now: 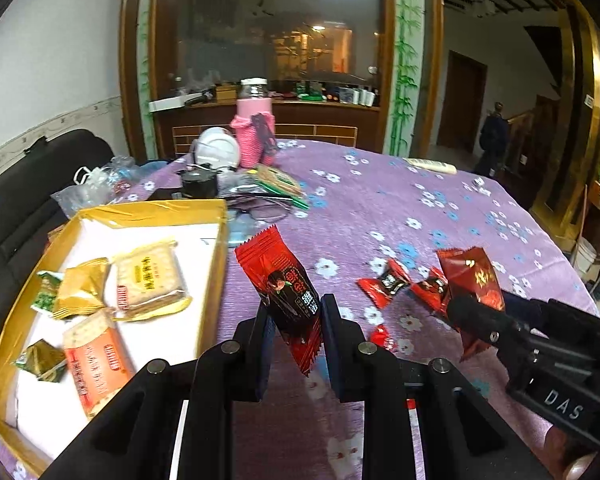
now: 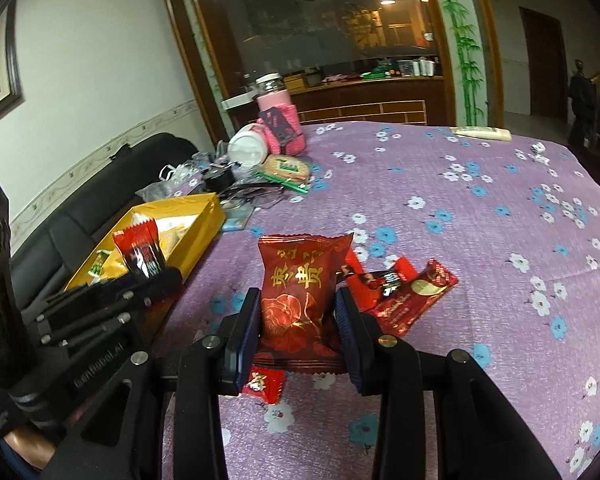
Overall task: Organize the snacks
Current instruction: 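Carry the red candy and red-brown pastry over the white tray with both grippers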
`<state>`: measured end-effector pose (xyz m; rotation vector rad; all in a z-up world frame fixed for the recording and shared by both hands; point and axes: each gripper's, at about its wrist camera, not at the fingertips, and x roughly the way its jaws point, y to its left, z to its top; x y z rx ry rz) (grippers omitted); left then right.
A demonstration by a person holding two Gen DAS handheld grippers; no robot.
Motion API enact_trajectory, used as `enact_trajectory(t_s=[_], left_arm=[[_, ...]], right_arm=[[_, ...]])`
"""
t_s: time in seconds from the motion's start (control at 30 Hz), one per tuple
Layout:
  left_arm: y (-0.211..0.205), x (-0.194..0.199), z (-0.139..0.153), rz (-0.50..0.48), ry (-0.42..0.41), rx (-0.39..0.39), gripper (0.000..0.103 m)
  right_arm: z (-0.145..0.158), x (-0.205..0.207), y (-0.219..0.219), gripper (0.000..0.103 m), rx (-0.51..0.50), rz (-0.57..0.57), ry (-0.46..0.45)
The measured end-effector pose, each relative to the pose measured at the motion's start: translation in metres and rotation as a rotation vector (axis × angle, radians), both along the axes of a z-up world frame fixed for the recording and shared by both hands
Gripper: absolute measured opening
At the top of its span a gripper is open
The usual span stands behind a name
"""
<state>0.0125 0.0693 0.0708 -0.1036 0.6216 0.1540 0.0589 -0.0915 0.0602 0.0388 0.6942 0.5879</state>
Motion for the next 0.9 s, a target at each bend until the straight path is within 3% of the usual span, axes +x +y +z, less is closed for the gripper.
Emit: enact_trajectory(t_s=[0.43, 0.7, 0.9], left_arm=[[0.058, -0.037, -0.002, 0.123, -0.014, -0.007, 0.023], [0.101, -0.050, -0.015, 0.204, 0.027, -0.041, 0.023], [0.138, -0.059, -0.026, 0.282, 0.056, -0.065, 0.023]], right_arm=[[0.001, -0.019, 0.037, 0.036, -0.028, 0.074, 0.031], [0.020, -0.055, 0.089, 0.036, 0.001, 0.195, 0.019], [0.014, -0.078, 0.134, 0.037, -0.010, 0.287, 0.038]])
